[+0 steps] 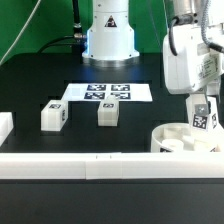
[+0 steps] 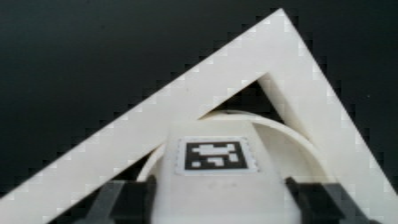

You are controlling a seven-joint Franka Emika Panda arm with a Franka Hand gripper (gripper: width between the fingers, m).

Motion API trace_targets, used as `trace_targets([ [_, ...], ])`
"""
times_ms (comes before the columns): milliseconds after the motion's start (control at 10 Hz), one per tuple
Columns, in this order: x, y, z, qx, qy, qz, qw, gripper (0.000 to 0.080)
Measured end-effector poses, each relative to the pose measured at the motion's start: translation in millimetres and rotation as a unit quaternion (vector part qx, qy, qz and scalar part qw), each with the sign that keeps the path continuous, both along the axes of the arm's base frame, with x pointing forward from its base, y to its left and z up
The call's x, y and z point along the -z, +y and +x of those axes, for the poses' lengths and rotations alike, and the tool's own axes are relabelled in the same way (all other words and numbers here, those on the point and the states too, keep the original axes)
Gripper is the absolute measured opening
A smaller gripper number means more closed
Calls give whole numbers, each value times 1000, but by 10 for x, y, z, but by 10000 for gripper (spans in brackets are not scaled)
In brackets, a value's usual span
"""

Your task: Assemble stool

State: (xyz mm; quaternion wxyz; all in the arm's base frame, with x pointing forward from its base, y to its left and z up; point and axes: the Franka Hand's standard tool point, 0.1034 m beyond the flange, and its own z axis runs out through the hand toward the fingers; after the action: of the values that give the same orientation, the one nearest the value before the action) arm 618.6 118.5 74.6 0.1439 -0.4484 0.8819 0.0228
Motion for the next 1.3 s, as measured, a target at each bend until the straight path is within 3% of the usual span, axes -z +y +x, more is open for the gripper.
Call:
trace_targets([
  [100,2,14,-5,0,0,2,1000,395],
  [200,-17,13,-4,-20,-3,0,1000,531],
  [300,-102,-12,23,-38,-10,-2,999,531],
  [400,-191,1,38,-56,-20,-4,998,624],
  [600,-376,58,60,-83,-40,-5,996,642],
  [900,-335,42,51,-204,-60,-39,976,649],
  [1000,-327,46,43,-257,-63,-50,963,649],
  [1300,-426,109,98,-475,-63,-89,873,649],
])
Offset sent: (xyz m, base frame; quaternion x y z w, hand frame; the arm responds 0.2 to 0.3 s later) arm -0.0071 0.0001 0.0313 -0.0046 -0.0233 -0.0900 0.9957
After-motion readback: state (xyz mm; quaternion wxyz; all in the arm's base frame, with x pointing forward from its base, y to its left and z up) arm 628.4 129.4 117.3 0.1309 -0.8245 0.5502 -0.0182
